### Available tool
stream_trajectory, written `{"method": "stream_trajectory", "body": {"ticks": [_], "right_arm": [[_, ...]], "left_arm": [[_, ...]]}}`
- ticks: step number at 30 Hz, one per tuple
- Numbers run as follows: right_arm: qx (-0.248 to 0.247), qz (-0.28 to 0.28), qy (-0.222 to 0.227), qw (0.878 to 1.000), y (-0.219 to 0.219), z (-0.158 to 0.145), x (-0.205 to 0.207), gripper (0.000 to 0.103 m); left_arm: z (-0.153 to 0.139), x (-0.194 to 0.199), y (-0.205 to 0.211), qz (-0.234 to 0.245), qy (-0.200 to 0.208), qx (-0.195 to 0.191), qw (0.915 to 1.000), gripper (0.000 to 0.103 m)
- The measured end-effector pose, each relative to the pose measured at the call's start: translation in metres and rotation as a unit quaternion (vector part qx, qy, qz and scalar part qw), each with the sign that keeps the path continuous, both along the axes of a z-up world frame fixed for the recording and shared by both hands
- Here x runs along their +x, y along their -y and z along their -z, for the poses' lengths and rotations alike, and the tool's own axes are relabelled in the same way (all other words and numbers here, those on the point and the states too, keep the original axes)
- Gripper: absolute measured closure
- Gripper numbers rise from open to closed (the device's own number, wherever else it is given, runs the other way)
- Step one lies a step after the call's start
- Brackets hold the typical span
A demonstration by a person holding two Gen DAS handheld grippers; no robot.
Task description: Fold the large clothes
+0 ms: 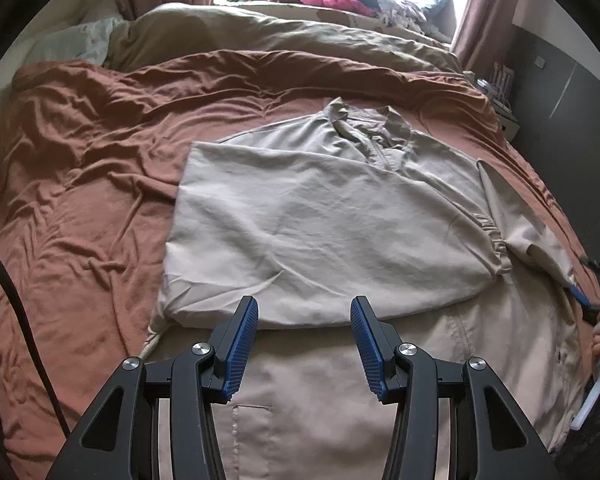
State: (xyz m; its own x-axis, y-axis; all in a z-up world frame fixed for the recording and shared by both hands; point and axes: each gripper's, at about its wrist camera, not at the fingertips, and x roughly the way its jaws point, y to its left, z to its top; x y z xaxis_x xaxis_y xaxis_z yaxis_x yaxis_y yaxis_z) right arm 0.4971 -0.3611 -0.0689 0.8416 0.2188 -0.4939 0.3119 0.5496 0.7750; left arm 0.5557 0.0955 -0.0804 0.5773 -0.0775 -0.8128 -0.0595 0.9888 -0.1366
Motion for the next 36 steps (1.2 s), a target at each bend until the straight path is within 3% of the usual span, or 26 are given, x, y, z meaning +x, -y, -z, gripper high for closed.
{"method": "stream_trajectory", "body": {"ticks": [4,6,7,8,10,11,14,20,25,30,36], "right_arm": [[0.009,0.07,-0.042,0.997,0.032,0.024,0.001,0.031],[0.028,0.078,-0.061,0.995,0.04,0.04,0.01,0.032],[0.042,0.083,-0.045,0.995,0.044,0.044,0.015,0.04],[-0.002,0.054,-0.034,0.998,0.043,0.04,0.018,0.064],[-0.024,0.051,-0.013,0.998,0.037,0.026,0.025,0.083],[-0.031,0.046,0.005,0.998,0.032,0.02,0.026,0.091],[-0.065,0.01,0.052,0.996,-0.006,-0.003,0.029,0.099],[-0.136,-0.063,0.147,0.978,-0.079,-0.062,0.009,0.1],[-0.18,-0.137,0.214,0.95,-0.144,-0.097,-0.012,0.1],[-0.21,-0.202,0.228,0.929,-0.205,-0.104,-0.023,0.1],[-0.226,-0.264,0.203,0.915,-0.24,-0.086,0.009,0.1]], "left_arm": [[0.011,0.001,-0.006,-0.007,-0.008,-0.006,0.9999,0.052],[0.016,0.002,-0.009,-0.01,-0.011,-0.008,0.9999,0.052],[0.017,0.001,-0.01,-0.011,-0.013,-0.009,0.9998,0.052],[0.018,0.001,-0.011,-0.012,-0.014,-0.01,0.9998,0.052],[0.019,-0.002,-0.013,-0.014,-0.013,-0.014,0.9997,0.052],[0.019,-0.003,-0.015,-0.014,-0.012,-0.014,0.9997,0.052],[0.017,-0.008,-0.019,-0.015,-0.011,-0.013,0.9998,0.052],[0.009,-0.023,-0.037,-0.025,-0.001,-0.02,0.9995,0.052],[0.003,-0.036,-0.051,-0.031,0.005,-0.023,0.9993,0.052],[0.002,-0.048,-0.067,-0.038,0.007,-0.026,0.9989,0.052],[0.005,-0.058,-0.089,-0.051,0.006,-0.026,0.9983,0.052]]}}
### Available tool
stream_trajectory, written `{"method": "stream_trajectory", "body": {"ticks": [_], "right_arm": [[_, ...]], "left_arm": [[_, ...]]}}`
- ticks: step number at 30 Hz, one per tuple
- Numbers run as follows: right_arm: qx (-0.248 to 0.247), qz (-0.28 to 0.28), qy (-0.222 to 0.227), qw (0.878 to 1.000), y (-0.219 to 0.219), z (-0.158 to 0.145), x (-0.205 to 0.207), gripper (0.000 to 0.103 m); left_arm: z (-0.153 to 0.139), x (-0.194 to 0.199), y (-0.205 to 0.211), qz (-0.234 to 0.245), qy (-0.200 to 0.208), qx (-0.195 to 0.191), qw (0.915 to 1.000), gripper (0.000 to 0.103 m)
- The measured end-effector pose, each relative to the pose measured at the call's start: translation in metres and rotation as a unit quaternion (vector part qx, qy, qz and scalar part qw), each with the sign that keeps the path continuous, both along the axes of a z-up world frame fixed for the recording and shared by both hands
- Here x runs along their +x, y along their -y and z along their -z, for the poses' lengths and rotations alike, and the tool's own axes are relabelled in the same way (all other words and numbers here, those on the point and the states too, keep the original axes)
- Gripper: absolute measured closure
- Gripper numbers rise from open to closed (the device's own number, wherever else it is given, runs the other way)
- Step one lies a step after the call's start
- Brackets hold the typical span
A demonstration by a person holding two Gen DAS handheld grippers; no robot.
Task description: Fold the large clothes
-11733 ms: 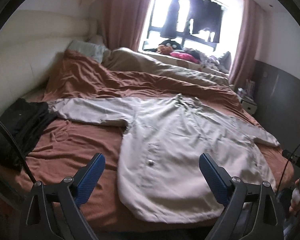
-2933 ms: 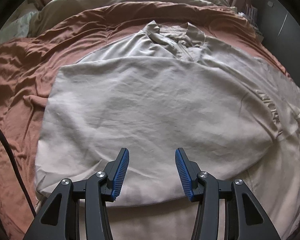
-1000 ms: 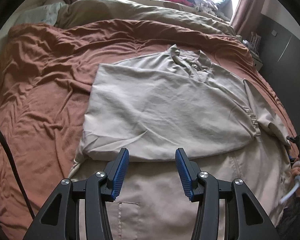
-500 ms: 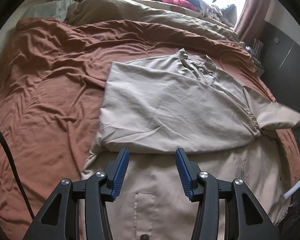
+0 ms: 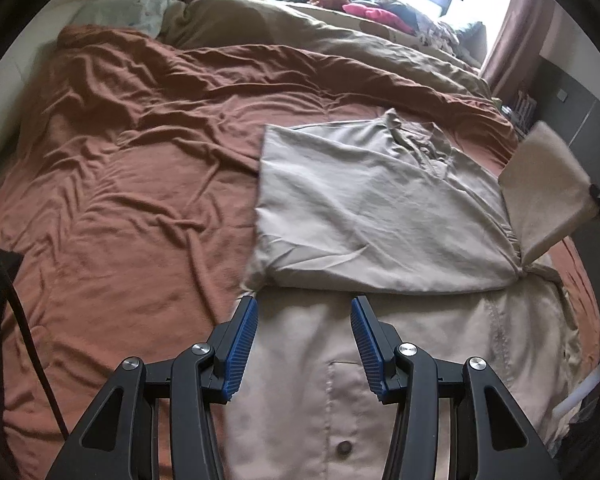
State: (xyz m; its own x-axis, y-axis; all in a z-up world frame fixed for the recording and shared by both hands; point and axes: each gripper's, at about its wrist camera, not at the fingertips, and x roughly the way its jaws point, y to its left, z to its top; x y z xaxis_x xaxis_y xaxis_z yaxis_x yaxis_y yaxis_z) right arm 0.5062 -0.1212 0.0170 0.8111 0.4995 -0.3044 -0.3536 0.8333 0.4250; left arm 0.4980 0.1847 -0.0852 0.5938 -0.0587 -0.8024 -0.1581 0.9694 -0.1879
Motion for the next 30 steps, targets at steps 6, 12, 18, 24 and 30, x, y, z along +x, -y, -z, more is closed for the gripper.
{"method": "stream_trajectory", "body": {"ticks": [6,12,18,24,30], "right_arm": [[-0.033,-0.038,-0.051,0.997,-0.021,0.009,0.05,0.1],[-0.09,-0.043,-0.156,0.983,-0.072,0.027,0.087,0.097],[-0.075,-0.078,-0.183,0.977,-0.071,0.019,0.098,0.031],[-0.023,-0.051,-0.171,0.984,-0.01,-0.004,0.095,0.031],[0.003,0.038,-0.206,0.978,0.073,-0.005,0.116,0.031]], "left_arm": [[0.011,-0.004,-0.02,-0.016,-0.009,-0.004,0.9998,0.052],[0.02,-0.004,-0.025,-0.02,-0.017,-0.014,0.9996,0.052],[0.016,0.0,-0.014,-0.011,-0.011,-0.017,0.9997,0.052],[0.009,0.018,0.019,0.015,-0.004,-0.011,0.9998,0.052],[0.004,0.049,0.072,0.058,0.003,-0.008,0.9983,0.045]]}}
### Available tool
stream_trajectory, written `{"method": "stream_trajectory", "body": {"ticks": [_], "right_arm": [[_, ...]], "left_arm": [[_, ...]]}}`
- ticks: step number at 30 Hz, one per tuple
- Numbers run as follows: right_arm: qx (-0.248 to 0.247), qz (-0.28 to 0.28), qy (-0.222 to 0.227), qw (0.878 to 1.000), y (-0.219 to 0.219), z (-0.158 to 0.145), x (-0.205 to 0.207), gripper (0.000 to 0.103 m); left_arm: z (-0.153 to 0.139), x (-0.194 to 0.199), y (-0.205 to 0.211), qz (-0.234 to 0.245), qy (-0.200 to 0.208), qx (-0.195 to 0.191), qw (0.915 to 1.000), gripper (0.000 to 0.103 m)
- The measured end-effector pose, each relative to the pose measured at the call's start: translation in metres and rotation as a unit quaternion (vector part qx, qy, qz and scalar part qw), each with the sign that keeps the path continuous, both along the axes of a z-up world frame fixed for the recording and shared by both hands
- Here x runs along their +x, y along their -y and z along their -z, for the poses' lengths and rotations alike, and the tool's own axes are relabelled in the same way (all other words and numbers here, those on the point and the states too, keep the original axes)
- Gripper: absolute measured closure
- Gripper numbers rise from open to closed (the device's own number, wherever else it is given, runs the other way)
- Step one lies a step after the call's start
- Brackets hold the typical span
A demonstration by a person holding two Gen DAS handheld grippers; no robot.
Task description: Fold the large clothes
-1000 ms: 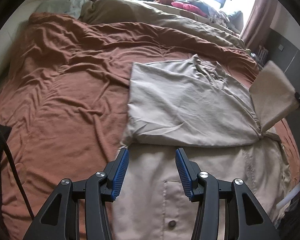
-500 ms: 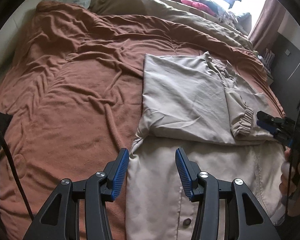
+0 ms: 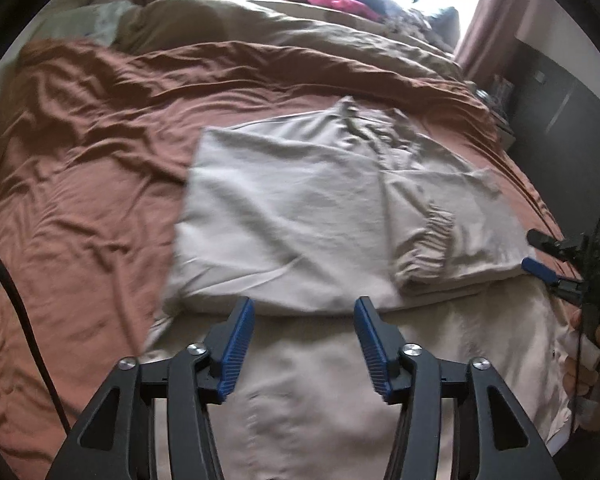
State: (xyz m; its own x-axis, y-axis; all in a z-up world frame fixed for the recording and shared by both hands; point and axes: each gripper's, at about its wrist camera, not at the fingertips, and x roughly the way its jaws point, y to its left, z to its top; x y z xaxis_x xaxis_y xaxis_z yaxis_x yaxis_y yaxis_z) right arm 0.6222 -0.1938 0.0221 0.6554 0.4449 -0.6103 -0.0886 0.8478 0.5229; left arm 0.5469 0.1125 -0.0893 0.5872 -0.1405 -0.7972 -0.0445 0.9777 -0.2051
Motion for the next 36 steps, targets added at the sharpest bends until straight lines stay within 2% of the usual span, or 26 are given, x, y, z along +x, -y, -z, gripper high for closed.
{"method": "stream_trajectory", "body": {"ticks": [2,7,13,16,18,24,25,26,27,28,29,31,35,36], "right_arm": [[0.005,0.022,-0.013,1.0,0.02,0.005,0.002,0.031],[0.023,0.071,-0.025,0.997,0.063,0.014,0.0,0.032],[0.048,0.124,-0.038,0.99,0.088,0.03,-0.015,0.032],[0.078,0.154,-0.057,0.983,0.121,0.045,-0.051,0.038],[0.097,0.172,-0.065,0.978,0.123,0.055,-0.046,0.039],[0.128,0.218,-0.077,0.964,0.141,0.068,-0.04,0.063],[0.133,0.226,-0.078,0.962,0.141,0.07,-0.039,0.068],[0.136,0.229,-0.078,0.961,0.143,0.071,-0.039,0.075],[0.138,0.233,-0.078,0.959,0.143,0.074,-0.039,0.077],[0.141,0.237,-0.079,0.958,0.142,0.075,-0.039,0.08],[0.144,0.242,-0.08,0.956,0.141,0.076,-0.041,0.08],[0.145,0.248,-0.081,0.954,0.137,0.077,-0.042,0.081],[0.149,0.253,-0.082,0.952,0.13,0.078,-0.043,0.081],[0.15,0.254,-0.083,0.952,0.132,0.08,-0.044,0.081]], "left_arm": [[0.0,0.013,0.021,0.016,0.002,0.003,0.9999,0.038],[0.011,0.047,0.069,0.05,-0.007,0.008,0.9987,0.034],[0.038,0.082,0.119,0.077,-0.027,0.006,0.9967,0.032],[0.054,0.096,0.134,0.079,-0.038,0.025,0.9959,0.032],[0.064,0.101,0.137,0.072,-0.044,0.039,0.9956,0.032],[0.081,0.109,0.128,0.063,-0.056,0.037,0.9958,0.032],[0.081,0.109,0.126,0.058,-0.051,0.037,0.9963,0.036],[0.08,0.109,0.122,0.051,-0.044,0.041,0.9969,0.048],[0.077,0.108,0.116,0.038,-0.037,0.048,0.9974,0.054],[0.075,0.108,0.111,0.029,-0.036,0.049,0.9977,0.066],[0.074,0.107,0.105,0.02,-0.035,0.045,0.9981,0.07],[0.068,0.104,0.087,-0.003,-0.03,0.034,0.999,0.07],[0.057,0.096,0.057,-0.05,-0.029,0.054,0.9969,0.073],[0.057,0.094,0.047,-0.056,-0.033,0.038,0.9971,0.073]]}}
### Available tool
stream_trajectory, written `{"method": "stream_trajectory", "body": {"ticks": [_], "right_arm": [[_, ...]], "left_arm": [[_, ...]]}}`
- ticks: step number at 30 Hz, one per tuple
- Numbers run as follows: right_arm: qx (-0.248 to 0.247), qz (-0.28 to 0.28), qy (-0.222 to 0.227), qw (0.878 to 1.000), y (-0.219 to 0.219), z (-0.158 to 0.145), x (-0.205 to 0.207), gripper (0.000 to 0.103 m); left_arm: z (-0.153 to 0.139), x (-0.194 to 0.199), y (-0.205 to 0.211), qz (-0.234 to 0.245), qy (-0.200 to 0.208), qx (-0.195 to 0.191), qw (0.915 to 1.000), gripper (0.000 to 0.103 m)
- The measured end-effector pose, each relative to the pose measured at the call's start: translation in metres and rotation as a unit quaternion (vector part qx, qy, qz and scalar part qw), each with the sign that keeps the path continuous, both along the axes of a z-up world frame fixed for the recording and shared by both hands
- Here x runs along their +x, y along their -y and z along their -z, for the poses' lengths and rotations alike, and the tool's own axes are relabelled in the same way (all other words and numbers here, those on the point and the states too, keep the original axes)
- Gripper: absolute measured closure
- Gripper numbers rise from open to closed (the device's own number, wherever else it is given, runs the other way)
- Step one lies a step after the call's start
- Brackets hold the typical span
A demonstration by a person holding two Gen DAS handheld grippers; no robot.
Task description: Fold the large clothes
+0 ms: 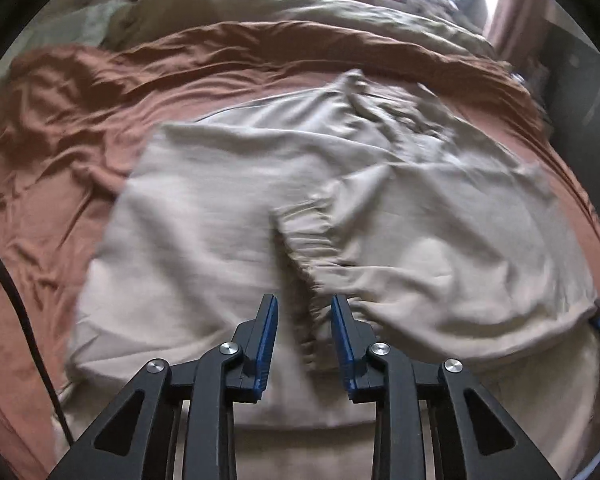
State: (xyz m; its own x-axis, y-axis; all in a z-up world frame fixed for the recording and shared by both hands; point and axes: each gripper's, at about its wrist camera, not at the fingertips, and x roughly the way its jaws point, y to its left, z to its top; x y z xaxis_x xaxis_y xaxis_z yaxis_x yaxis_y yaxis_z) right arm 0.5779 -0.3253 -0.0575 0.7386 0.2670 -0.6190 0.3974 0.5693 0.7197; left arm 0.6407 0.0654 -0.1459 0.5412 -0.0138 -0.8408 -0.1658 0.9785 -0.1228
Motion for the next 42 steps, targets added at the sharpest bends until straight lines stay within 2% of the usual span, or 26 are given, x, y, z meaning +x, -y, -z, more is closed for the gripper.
{"method": "stream_trajectory", "body": {"ticks": [3,7,8,11,12,13,15,16,20,22,24,27,28,30,31,32,35,39,42], "right_arm": [[0.001,0.005,0.001,1.0,-0.001,0.003,-0.002,0.081],[0.005,0.005,0.001,1.0,0.004,0.006,-0.002,0.081],[0.004,0.004,0.001,1.0,0.004,0.006,-0.001,0.081],[0.001,0.003,0.0,1.0,0.004,0.005,0.001,0.081],[-0.001,0.003,0.0,1.0,0.005,0.005,0.002,0.081],[-0.002,0.003,0.0,1.0,0.005,0.005,0.003,0.081],[-0.003,0.004,0.0,1.0,0.006,0.005,0.003,0.081],[-0.003,0.004,0.0,1.0,0.007,0.004,0.004,0.081],[-0.004,0.008,0.0,1.0,0.01,0.005,0.005,0.081],[-0.007,0.007,-0.001,1.0,0.01,0.005,0.007,0.081],[-0.008,0.008,-0.001,1.0,0.01,0.005,0.007,0.08],[-0.007,-0.003,-0.006,1.0,0.008,0.003,0.006,0.08],[-0.004,-0.008,-0.007,1.0,0.007,0.002,0.004,0.075],[-0.001,-0.016,-0.002,1.0,0.006,0.0,-0.001,0.059],[-0.004,-0.021,0.003,1.0,0.005,-0.003,-0.006,0.047],[-0.011,-0.023,0.006,1.0,0.004,-0.006,-0.01,0.043],[-0.04,-0.032,0.012,0.999,-0.001,-0.015,-0.024,0.043],[-0.053,-0.052,0.021,0.997,-0.006,-0.023,-0.037,0.043],[-0.085,-0.065,0.025,0.994,-0.011,-0.027,-0.055,0.043]], "left_arm": [[0.001,-0.001,-0.013,-0.004,-0.009,-0.041,0.9991,0.072],[0.006,0.006,-0.007,0.001,-0.009,-0.062,0.998,0.041],[0.009,0.008,-0.003,0.005,-0.005,-0.068,0.9976,0.038],[0.022,0.019,0.009,0.015,-0.018,-0.072,0.9971,0.041],[0.028,0.022,0.012,0.016,-0.025,-0.069,0.9972,0.049],[0.032,0.023,0.015,0.014,-0.03,-0.059,0.9977,0.064],[0.03,0.018,0.017,0.013,-0.023,-0.043,0.9987,0.073],[0.027,0.015,0.017,0.013,-0.023,-0.034,0.9991,0.085],[0.018,-0.001,0.016,0.018,-0.02,-0.011,0.9996,0.089],[0.021,-0.003,0.012,0.017,-0.025,-0.011,0.9995,0.089],[0.023,-0.002,0.006,0.017,-0.027,-0.027,0.9991,0.088],[0.018,-0.007,0.003,0.015,-0.039,-0.031,0.9987,0.081],[0.013,-0.011,0.003,0.015,-0.036,-0.032,0.9987,0.078],[-0.001,-0.028,0.003,0.019,-0.021,-0.038,0.9989,0.062],[-0.007,-0.036,0.002,0.016,-0.013,-0.04,0.999,0.051],[-0.014,-0.046,0.0,0.011,-0.005,-0.04,0.9991,0.048],[-0.03,-0.073,-0.006,0.005,0.006,-0.049,0.9988,0.048],[-0.05,-0.115,-0.016,-0.008,0.02,-0.066,0.9976,0.048],[-0.061,-0.149,-0.022,-0.013,0.027,-0.074,0.9968,0.048]]}}
